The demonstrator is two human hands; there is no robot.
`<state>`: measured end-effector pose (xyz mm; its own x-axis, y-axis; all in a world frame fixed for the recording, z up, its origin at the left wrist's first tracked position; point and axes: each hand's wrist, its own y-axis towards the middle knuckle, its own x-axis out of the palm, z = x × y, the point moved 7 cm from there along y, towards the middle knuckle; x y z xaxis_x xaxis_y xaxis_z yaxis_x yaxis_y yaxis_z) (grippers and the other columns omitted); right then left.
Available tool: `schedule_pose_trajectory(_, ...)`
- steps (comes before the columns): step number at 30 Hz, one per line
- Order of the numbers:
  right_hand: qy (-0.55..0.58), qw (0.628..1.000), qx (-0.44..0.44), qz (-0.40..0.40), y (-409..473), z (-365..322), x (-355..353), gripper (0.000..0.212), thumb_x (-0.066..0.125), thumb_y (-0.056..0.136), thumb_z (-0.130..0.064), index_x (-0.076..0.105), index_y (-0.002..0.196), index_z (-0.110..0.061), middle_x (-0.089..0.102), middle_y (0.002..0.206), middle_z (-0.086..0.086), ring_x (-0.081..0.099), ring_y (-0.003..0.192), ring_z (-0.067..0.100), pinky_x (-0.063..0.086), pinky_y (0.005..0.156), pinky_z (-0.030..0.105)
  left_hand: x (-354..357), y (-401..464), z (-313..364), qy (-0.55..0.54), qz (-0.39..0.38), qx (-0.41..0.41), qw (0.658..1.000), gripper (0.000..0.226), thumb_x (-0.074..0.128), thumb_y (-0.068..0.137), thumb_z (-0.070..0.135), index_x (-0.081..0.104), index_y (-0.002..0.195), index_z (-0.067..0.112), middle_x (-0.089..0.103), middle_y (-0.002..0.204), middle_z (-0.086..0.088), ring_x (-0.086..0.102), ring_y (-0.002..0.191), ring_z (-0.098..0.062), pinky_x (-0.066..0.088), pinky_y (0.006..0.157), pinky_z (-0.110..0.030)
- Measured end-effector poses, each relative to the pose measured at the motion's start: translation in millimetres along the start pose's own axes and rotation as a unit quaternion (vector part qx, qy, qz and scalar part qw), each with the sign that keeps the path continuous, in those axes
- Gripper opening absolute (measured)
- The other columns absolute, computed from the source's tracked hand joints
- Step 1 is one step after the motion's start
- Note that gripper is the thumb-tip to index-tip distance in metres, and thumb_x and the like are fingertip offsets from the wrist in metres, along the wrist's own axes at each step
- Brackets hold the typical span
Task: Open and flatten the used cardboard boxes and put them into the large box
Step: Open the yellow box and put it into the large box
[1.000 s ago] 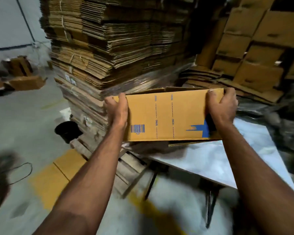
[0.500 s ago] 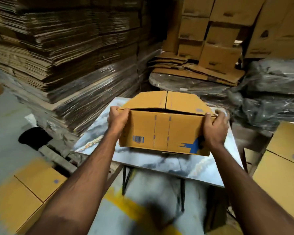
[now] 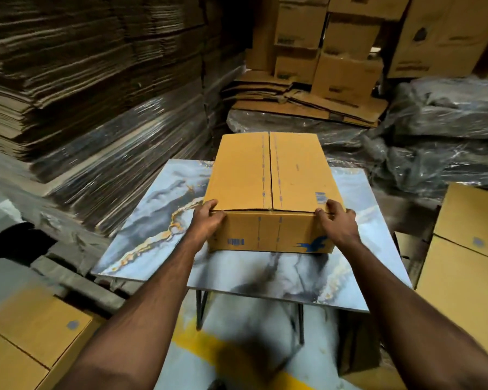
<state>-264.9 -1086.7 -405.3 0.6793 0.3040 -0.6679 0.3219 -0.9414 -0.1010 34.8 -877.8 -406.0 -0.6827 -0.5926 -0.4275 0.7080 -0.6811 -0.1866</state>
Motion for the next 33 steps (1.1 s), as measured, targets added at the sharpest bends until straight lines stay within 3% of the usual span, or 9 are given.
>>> schedule_pose_trajectory(5, -0.026, 0.999, 0.018, 0.013, 9.7, -1.8, 16.8, 0.052, 0.051, 0.098, -0.049, 0.042, 0.143, -0.026, 0.039, 0.135, 0.023, 0.049, 0.122, 0.042, 0.042, 0.1, 0.042, -5.6, 29.4, -11.8, 0.065, -0.039, 0.028, 0.997, 0.049, 0.058, 0.093, 0.013, 0.047, 0.141, 0.017, 0.048, 0.143, -0.009, 0.05, 0.126, -0.026, 0.046, 0.102, -0.039)
schedule_pose_trajectory(10, -0.006, 0.998, 0.043, 0.048, 10.6, -0.2, 24.3, 0.049, 0.057, 0.096, -0.046, 0.043, 0.14, -0.029, 0.037, 0.134, 0.021, 0.053, 0.115, 0.043, 0.046, 0.097, 0.043, -7.4, 46.5, -4.0, 0.094, -0.007, 0.066, 0.993, 0.028, 0.051, 0.076, 0.03, 0.051, 0.104, 0.026, 0.058, 0.113, -0.01, 0.058, 0.098, -0.033, 0.047, 0.083, -0.039)
schedule_pose_trajectory(13, -0.004, 0.997, 0.059, 0.056, 8.0, 0.1, 25.5, 0.054, 0.058, 0.096, -0.045, 0.042, 0.142, -0.025, 0.038, 0.137, 0.02, 0.052, 0.118, 0.042, 0.045, 0.098, 0.043, -3.4, 51.2, 6.1, 0.148, 0.027, 0.084, 0.985, 0.019, 0.054, 0.076, 0.023, 0.056, 0.095, 0.024, 0.053, 0.113, -0.013, 0.052, 0.104, -0.036, 0.046, 0.086, -0.04)
schedule_pose_trajectory(18, 0.004, 0.994, 0.019, 0.11, 4.3, -0.2, 17.0, 0.04, 0.052, 0.1, -0.037, 0.045, 0.128, -0.009, 0.053, 0.122, 0.013, 0.049, 0.119, 0.036, 0.039, 0.082, 0.037, 15.6, 49.5, 34.7, 0.297, 0.103, 0.157, 0.936, 0.019, 0.055, 0.08, 0.011, 0.065, 0.088, 0.024, 0.055, 0.13, -0.012, 0.037, 0.133, -0.036, 0.031, 0.106, -0.051)
schedule_pose_trajectory(22, 0.21, 0.952, 0.209, 0.08, 3.4, 53.2, 29.6, 0.093, 0.022, 0.084, -0.083, 0.034, 0.15, -0.019, 0.041, 0.151, 0.014, 0.044, 0.133, 0.037, 0.038, 0.109, 0.05, 44.1, 49.5, 74.8, 0.271, 0.059, 0.249, 0.928, 0.02, 0.05, 0.089, 0.016, 0.067, 0.098, 0.023, 0.063, 0.118, -0.003, 0.046, 0.125, -0.027, 0.028, 0.108, -0.044)
schedule_pose_trajectory(26, 0.314, 0.905, 0.287, 0.023, -3.0, 74.3, 44.5, 0.089, 0.009, 0.095, -0.072, 0.041, 0.148, -0.008, 0.041, 0.15, 0.018, 0.038, 0.14, 0.036, 0.032, 0.114, 0.053, 96.1, 47.0, 96.8, 0.314, -0.092, 0.305, 0.894, 0.044, 0.048, 0.096, 0.048, 0.053, 0.135, 0.029, 0.039, 0.153, -0.006, 0.019, 0.148, -0.027, 0.005, 0.119, -0.052)
schedule_pose_trajectory(29, 0.323, 0.897, 0.3, 0.017, -1.7, 88.9, 52.9, 0.087, 0.009, 0.098, -0.068, 0.046, 0.142, -0.003, 0.049, 0.141, 0.022, 0.047, 0.131, 0.038, 0.037, 0.109, 0.05, 125.3, 53.8, 79.1, 0.447, -0.174, 0.287, 0.829, 0.079, 0.033, 0.087, 0.08, 0.02, 0.154, 0.041, 0.007, 0.166, -0.005, -0.001, 0.152, -0.026, -0.006, 0.117, -0.06)
schedule_pose_trajectory(31, 0.327, 0.889, 0.32, 0.004, -1.3, 96.1, 59.3, 0.089, 0.008, 0.098, -0.067, 0.054, 0.131, 0.001, 0.06, 0.123, 0.026, 0.057, 0.113, 0.039, 0.044, 0.099, 0.045, 133.2, 58.2, 66.0, 0.514, -0.169, 0.297, 0.787, 0.09, 0.028, 0.081, 0.087, 0.005, 0.156, 0.043, 0.0, 0.166, -0.006, -0.001, 0.152, -0.028, -0.001, 0.117, -0.062)
schedule_pose_trajectory(33, 0.326, 0.885, 0.331, -0.001, 3.6, 101.1, 63.0, 0.09, 0.008, 0.098, -0.069, 0.06, 0.119, 0.002, 0.066, 0.105, 0.026, 0.061, 0.089, 0.033, 0.048, 0.081, 0.038, 136.0, 62.1, 61.5, 0.529, -0.147, 0.312, 0.775, 0.093, 0.028, 0.079, 0.088, 0.002, 0.156, 0.042, 0.001, 0.166, -0.006, 0.001, 0.152, -0.029, 0.002, 0.116, -0.062)
